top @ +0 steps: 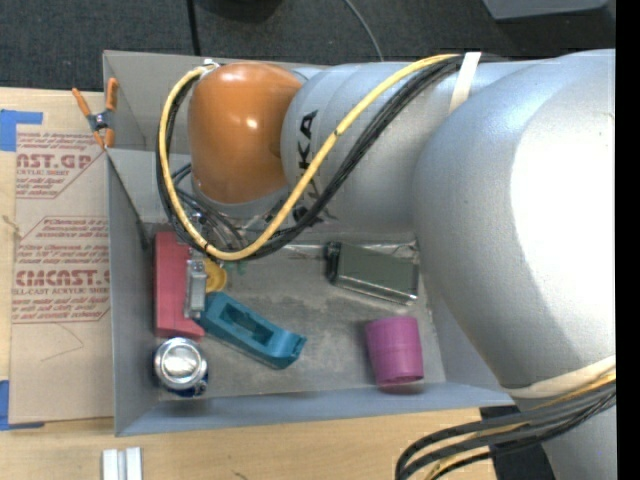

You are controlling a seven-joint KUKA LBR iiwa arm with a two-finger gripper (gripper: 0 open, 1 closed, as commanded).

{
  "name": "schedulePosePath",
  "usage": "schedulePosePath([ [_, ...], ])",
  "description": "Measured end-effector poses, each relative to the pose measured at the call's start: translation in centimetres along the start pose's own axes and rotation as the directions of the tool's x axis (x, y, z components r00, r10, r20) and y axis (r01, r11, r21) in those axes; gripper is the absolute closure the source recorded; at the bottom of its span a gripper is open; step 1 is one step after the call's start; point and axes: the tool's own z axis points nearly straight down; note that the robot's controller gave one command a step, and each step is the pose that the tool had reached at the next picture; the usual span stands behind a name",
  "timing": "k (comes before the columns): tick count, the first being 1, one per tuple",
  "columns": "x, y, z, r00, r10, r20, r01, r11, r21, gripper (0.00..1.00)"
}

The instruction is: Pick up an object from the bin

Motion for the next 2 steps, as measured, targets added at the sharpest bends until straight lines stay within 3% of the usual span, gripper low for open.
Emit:
schedulePosePath([
  [1,-0.2,-0.1,-0.5,1.0,0.002,0.007,-0.002,1.0,-0.002,0.0],
  [2,2.2,-0.5,2.2,0.998,-0.063,0.015,0.063,0.998,-0.003,0.0],
])
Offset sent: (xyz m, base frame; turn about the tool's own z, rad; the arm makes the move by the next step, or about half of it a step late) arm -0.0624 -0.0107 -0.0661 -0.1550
